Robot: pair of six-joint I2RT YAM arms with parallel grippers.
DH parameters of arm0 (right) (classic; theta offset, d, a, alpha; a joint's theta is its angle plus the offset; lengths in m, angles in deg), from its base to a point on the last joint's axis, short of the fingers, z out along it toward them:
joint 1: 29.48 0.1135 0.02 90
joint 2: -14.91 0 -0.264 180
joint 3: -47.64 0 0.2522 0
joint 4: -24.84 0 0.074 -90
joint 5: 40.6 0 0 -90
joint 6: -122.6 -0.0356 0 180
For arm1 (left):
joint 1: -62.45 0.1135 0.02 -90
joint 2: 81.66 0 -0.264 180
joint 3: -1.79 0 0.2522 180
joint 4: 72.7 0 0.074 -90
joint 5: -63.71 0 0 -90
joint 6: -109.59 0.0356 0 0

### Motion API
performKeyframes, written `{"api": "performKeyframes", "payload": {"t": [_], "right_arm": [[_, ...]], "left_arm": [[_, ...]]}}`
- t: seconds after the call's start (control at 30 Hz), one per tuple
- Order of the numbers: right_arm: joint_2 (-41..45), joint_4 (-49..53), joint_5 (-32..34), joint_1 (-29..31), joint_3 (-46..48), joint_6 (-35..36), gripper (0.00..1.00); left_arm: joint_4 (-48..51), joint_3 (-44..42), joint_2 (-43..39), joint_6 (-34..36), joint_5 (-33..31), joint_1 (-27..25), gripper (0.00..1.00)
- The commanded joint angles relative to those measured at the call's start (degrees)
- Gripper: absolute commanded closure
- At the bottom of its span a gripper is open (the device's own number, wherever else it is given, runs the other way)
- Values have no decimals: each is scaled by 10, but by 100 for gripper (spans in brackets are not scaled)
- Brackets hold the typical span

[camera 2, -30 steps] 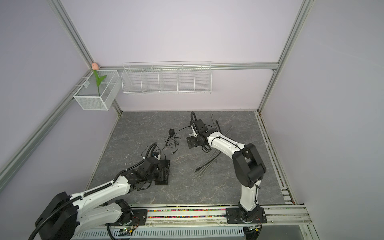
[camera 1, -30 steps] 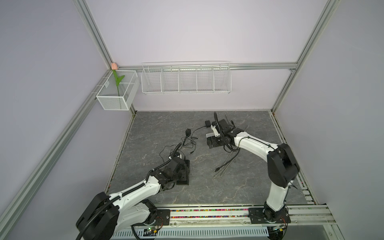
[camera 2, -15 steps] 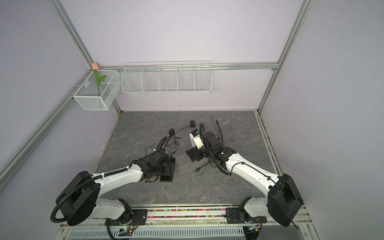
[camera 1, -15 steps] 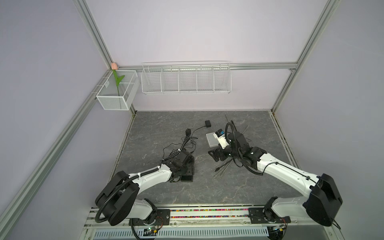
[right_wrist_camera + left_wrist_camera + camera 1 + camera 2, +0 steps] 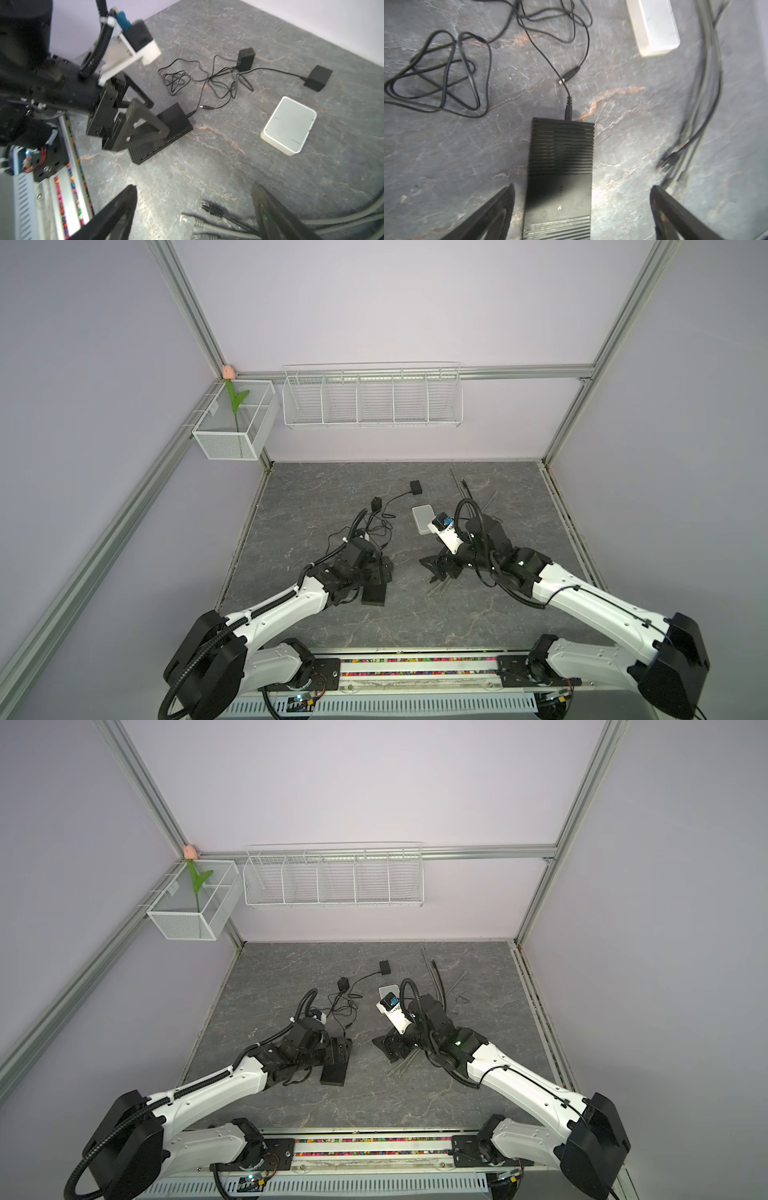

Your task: Insert the plug into the switch port

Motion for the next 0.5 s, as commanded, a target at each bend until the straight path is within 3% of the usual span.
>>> {"api": "performKeyframes", "payload": {"t": [0.0,0.07,0.2,0.33,0.47], "right_arm": [[-33,82,-71,7,-65,45,11],[-60,115,-48,21,-96,56,11],[-94,145,27,72,-114,98,11],[-91,146,41,86,-92,163,6],[-39,132,6,87,-58,271,11]], "left_arm": [[-96,-67,-38,-65,64,41,0],[-150,-107,-68,-90,69,51,0],[-84,-91,-111,-49,64,52,0],[-60,-91,-130,-11,55,51,0],[-98,-118,-130,-29,74,52,0]]}}
